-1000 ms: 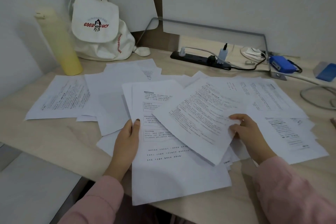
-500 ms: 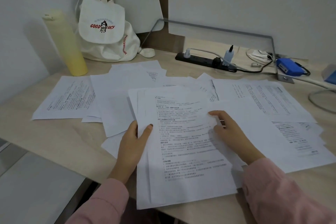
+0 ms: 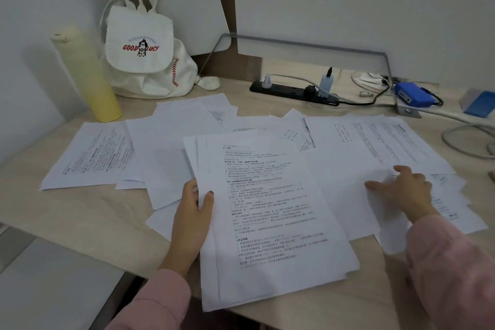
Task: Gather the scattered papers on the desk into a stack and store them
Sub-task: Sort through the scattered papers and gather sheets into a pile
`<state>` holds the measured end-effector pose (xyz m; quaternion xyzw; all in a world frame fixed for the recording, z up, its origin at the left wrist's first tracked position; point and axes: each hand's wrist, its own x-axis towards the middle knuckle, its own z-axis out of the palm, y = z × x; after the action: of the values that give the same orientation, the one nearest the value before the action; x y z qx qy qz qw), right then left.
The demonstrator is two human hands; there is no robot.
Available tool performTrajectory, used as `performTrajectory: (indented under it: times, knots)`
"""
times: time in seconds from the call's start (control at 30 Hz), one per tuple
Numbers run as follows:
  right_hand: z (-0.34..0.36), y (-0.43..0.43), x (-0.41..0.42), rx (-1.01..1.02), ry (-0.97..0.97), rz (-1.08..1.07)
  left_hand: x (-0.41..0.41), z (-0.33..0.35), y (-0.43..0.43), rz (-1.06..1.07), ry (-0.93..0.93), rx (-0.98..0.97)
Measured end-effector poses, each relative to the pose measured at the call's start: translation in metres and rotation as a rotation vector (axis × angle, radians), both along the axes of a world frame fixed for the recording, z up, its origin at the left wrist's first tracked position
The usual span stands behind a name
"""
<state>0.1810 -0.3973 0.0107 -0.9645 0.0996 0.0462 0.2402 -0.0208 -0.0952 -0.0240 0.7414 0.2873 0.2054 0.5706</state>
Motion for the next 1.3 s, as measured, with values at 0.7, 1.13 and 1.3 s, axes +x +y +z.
performTrajectory:
  times: [0.7, 1.13, 1.3]
  knots:
    - [0.095, 0.020, -0.030, 0.561, -0.886, -0.093, -0.005, 0.001, 0.000, -0.035, 0.011, 0.056]
    - [0.032, 0.068, -0.123, 0.257, -0.562, 0.926, -0.006, 0.003, -0.001, -0.032, -0.018, 0.025]
    - [0.005, 0.068, -0.141, 0.283, -0.330, 0.973, -0.006, 0.006, -0.003, 0.007, -0.043, -0.049]
